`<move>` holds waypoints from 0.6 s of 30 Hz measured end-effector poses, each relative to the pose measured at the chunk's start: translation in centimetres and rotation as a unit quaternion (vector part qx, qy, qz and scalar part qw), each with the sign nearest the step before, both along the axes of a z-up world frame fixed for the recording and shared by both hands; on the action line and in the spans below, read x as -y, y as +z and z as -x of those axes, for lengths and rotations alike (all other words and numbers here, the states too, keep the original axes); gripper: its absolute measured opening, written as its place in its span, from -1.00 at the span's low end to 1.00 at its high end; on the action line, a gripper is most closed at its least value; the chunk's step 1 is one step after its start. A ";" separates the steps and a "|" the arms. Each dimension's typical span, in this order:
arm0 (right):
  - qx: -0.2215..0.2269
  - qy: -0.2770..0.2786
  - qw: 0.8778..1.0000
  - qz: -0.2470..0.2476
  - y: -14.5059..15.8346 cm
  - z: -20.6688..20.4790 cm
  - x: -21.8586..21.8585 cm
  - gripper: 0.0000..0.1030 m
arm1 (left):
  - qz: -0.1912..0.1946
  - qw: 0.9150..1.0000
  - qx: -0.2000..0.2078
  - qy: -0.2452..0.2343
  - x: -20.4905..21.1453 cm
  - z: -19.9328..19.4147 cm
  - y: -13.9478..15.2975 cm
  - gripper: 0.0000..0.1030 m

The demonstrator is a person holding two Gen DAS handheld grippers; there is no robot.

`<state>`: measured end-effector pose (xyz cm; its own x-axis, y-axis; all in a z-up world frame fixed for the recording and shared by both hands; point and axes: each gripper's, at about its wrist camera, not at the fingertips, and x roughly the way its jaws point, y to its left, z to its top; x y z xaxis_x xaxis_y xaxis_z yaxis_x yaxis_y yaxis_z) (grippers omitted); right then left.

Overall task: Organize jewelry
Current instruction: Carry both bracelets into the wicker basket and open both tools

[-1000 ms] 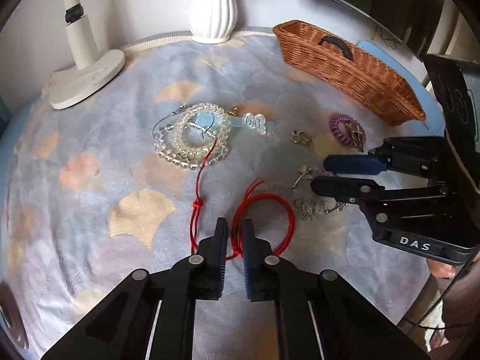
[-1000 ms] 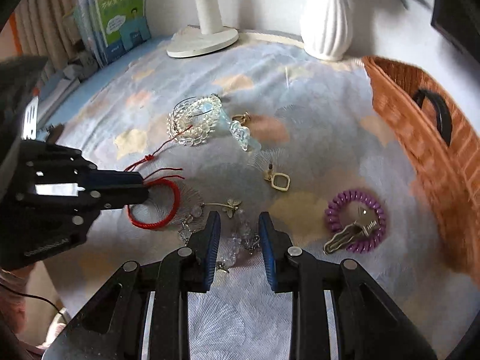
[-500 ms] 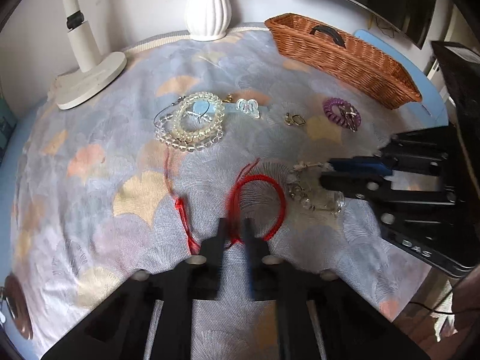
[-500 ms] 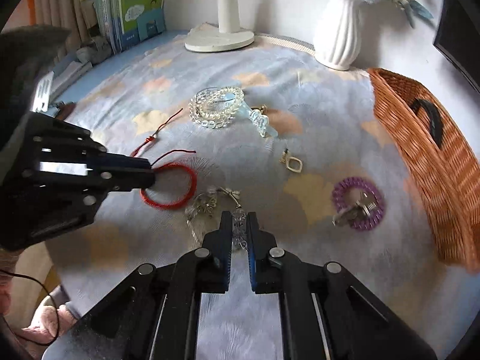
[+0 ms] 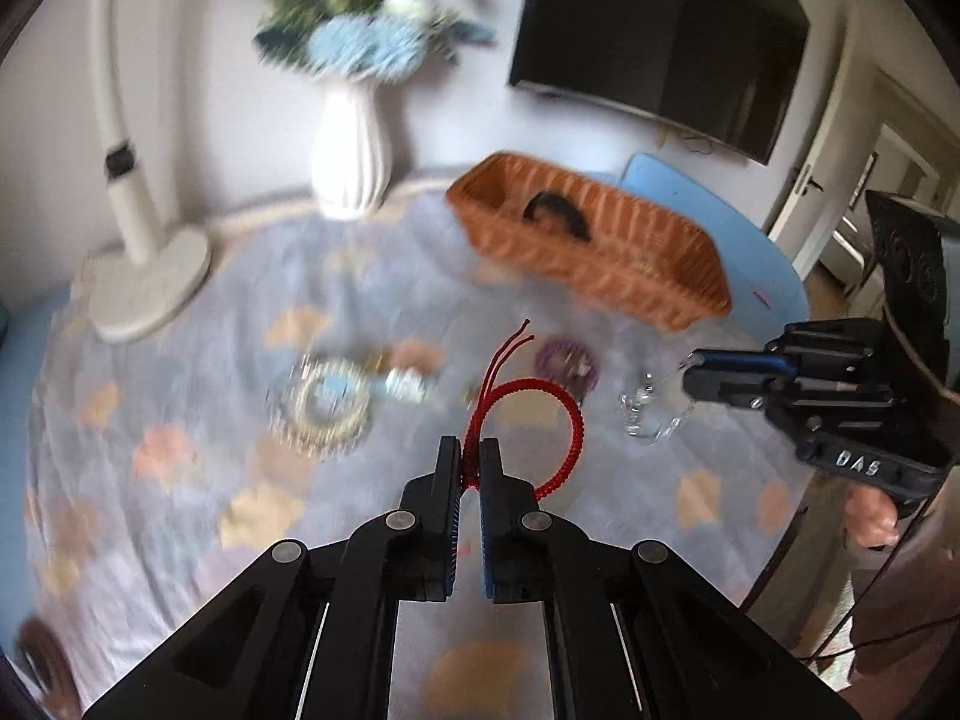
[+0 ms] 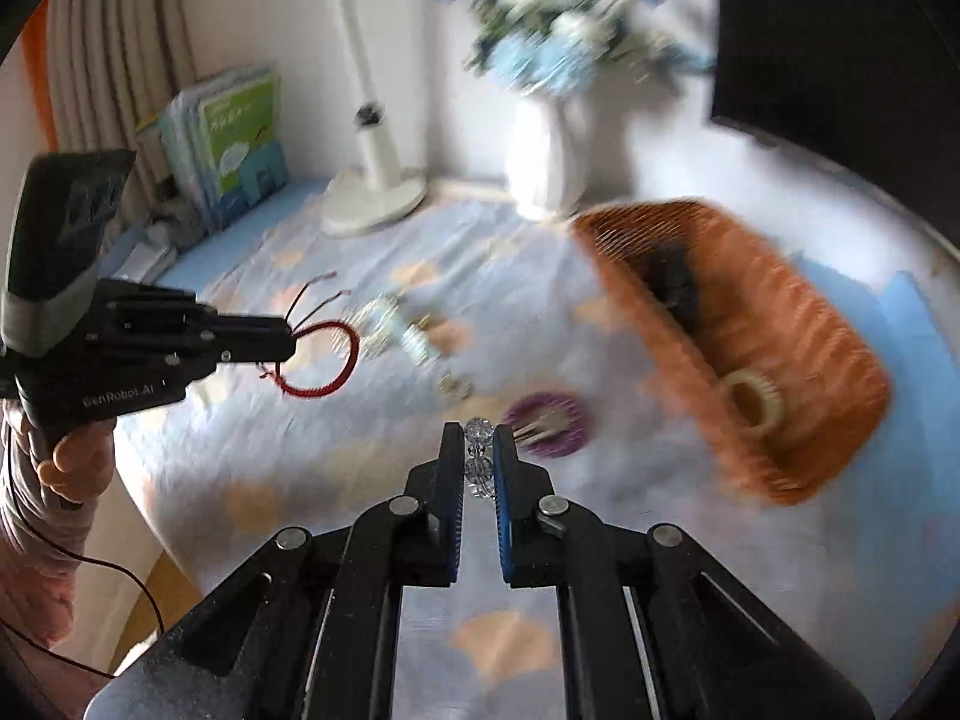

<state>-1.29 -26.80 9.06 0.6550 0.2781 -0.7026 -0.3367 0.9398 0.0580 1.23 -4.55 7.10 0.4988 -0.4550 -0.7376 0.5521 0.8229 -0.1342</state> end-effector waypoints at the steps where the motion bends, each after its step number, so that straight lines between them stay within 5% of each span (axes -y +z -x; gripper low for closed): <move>1: 0.011 -0.012 1.000 0.000 0.9 0.2 1.0 -0.80 | -0.001 1.000 0.004 -0.004 0.5 -0.1 0.4 -0.89; 10: 0.087 -0.134 0.987 0.004 6.3 -2.3 9.9 -0.80 | 0.011 0.995 0.057 -0.077 9.9 -4.4 6.5 -0.89; 18: 0.039 -0.170 0.984 -0.032 2.6 -8.1 14.9 -0.80 | -0.011 0.993 0.024 -0.114 20.1 -10.0 4.4 -0.89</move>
<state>6.83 -41.68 11.70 0.7693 0.0754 -0.6344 -0.0086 0.9941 0.1078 11.21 -24.62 11.47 0.4196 -0.5445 -0.7263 0.7293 0.6786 -0.0874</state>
